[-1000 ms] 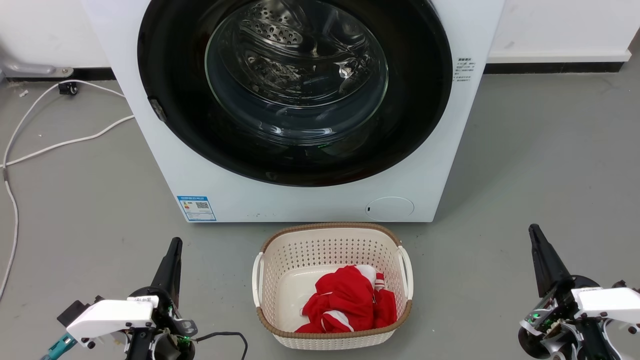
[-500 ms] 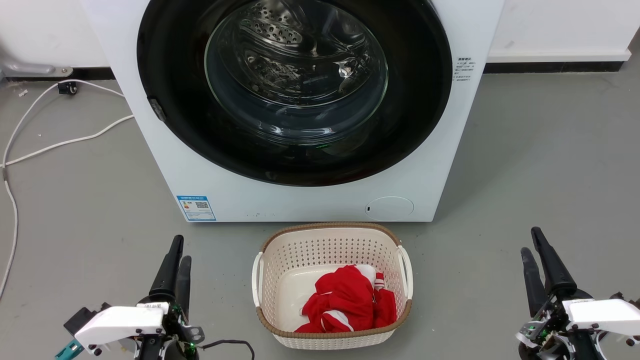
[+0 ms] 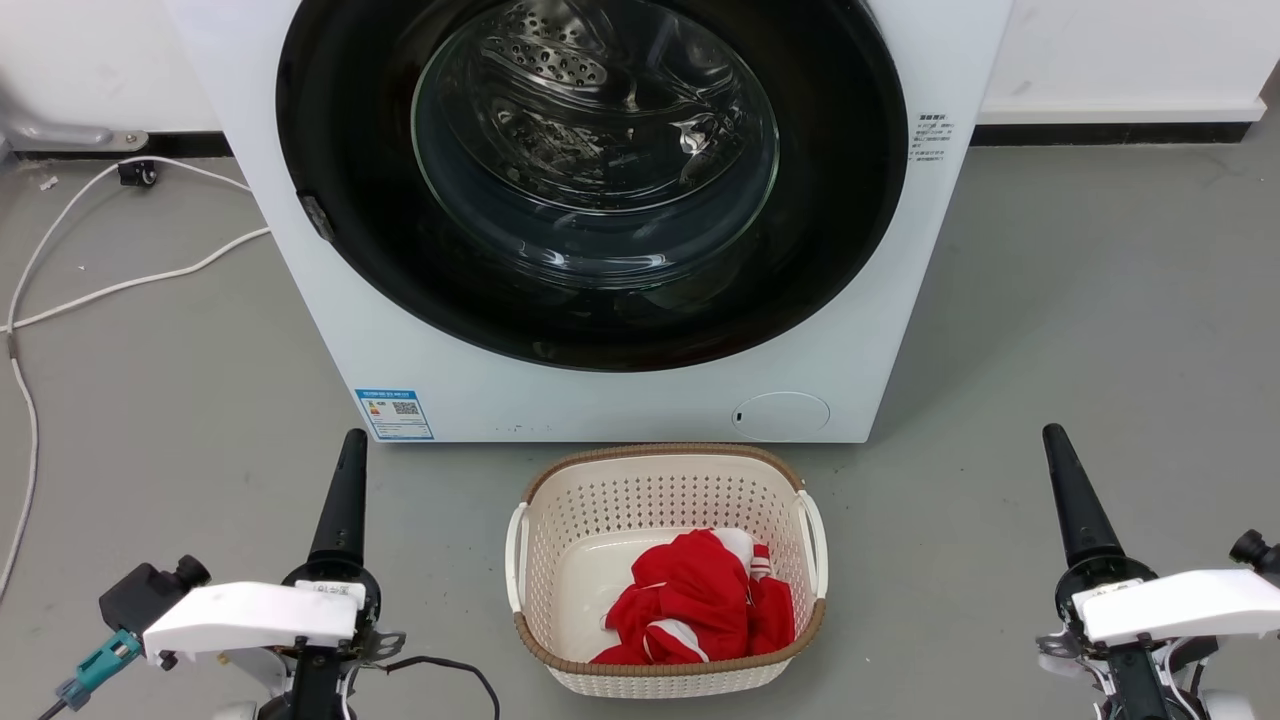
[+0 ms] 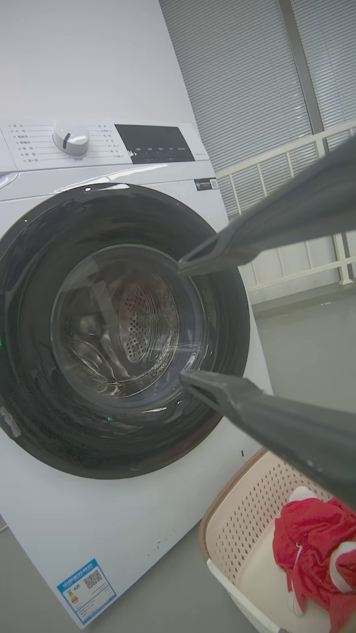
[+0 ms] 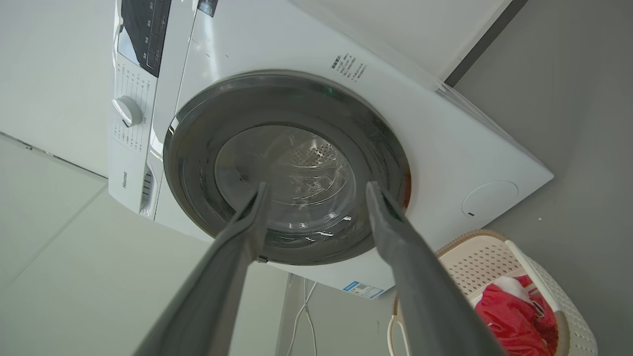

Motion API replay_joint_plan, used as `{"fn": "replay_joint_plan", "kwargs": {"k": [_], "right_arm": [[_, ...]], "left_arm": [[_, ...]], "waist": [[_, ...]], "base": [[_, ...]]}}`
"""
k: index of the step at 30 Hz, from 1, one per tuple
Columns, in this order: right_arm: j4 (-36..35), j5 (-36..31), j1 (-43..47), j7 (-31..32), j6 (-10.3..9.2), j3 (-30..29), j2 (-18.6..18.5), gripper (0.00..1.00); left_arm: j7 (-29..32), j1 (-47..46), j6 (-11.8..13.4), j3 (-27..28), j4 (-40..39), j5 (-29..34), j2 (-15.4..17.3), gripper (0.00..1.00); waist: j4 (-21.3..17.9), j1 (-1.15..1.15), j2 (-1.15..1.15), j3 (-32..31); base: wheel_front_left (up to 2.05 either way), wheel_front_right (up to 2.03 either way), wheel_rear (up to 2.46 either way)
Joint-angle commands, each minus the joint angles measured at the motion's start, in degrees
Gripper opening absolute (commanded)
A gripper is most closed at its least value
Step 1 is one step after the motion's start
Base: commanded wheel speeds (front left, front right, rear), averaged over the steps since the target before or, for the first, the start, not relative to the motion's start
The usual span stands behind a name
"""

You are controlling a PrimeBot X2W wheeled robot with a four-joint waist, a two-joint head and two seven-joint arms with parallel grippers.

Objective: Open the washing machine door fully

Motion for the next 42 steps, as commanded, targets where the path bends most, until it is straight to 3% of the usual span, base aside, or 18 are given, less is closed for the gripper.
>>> {"fn": "replay_joint_plan", "kwargs": {"k": [1,11,13,42], "right_arm": [[-1.8,-4.4,-0.6,-0.6,0.00,0.3,0.0,1.00],[-4.3,-17.2,0.6,-2.9,0.00,0.7,0.0,1.00],[-4.2,-23.0,1.2,-3.8,0.00,0.6,0.0,1.00],[-5.6,-45.1,2.4,-4.9,0.00,0.8,0.1,1.00]], "left_arm": [[-0.7,-1.4,-0.1,-0.4,-1.8,3.0,0.3,1.00],[-2.8,-0.9,-0.1,-1.9,-2.7,15.5,0.8,1.00],[-4.1,-0.7,-0.1,-2.5,-2.8,22.3,1.0,1.00],[-9.0,0.0,-0.1,-5.6,-2.3,43.7,2.0,1.00]], "waist": [[0.0,0.00,0.00,0.0],[0.1,0.00,0.00,-0.1],[0.1,0.00,0.00,-0.2],[0.4,0.00,0.00,-0.2]], "base": [[0.00,0.00,0.00],[0.00,0.00,0.00],[0.00,0.00,0.00],[0.00,0.00,0.00]]}}
